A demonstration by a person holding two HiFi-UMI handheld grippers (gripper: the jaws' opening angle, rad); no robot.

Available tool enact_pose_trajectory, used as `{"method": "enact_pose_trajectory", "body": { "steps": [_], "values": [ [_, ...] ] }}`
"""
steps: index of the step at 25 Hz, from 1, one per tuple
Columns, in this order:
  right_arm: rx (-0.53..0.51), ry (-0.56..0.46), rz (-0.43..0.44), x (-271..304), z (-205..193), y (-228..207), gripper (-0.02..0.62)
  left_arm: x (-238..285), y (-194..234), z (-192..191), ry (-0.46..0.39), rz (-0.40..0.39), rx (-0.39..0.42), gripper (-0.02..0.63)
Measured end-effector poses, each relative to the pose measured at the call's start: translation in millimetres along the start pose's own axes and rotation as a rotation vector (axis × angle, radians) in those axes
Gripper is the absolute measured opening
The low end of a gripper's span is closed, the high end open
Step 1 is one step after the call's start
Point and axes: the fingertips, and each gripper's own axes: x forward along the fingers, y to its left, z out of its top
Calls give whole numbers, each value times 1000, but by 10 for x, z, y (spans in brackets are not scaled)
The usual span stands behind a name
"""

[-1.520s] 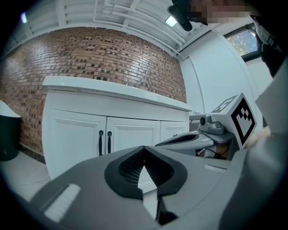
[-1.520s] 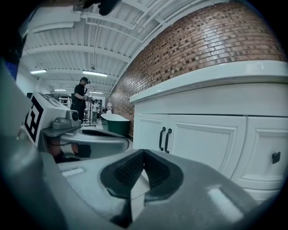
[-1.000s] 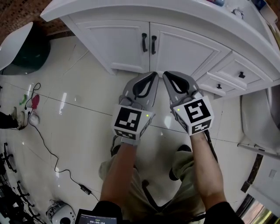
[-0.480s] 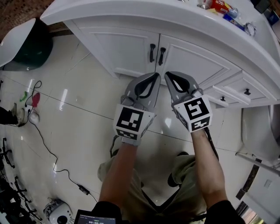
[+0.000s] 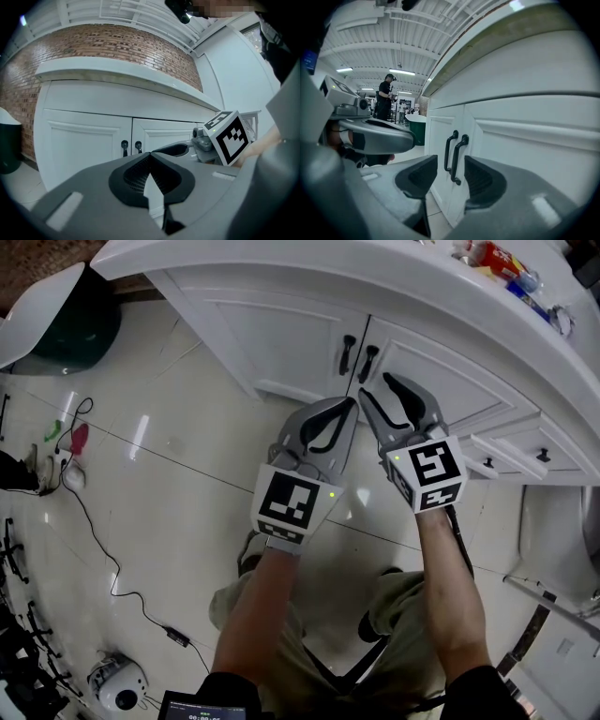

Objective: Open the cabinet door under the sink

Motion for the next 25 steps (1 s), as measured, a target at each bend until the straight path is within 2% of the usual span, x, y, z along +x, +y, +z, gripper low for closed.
{"method": "enact_pose_trajectory", "body": {
  "steps": [6, 9, 14, 17, 25],
  "values": [
    [37, -4, -10, 165, -16, -51, 163, -55, -2, 15, 5, -2, 18, 17],
    [23, -5, -31, 248, -49, -72, 160, -125, 40, 26, 3, 13, 15, 17],
    [13, -30, -67, 352, -5, -108, 62, -244, 157, 20, 6, 51, 6, 17],
    [34, -26, -76, 404, -42, -155, 37, -324, 190, 37, 5, 68, 8, 17],
    [70, -28, -90, 405, -59, -161, 29, -538, 193, 57, -3, 114, -2, 17]
  ]
}}
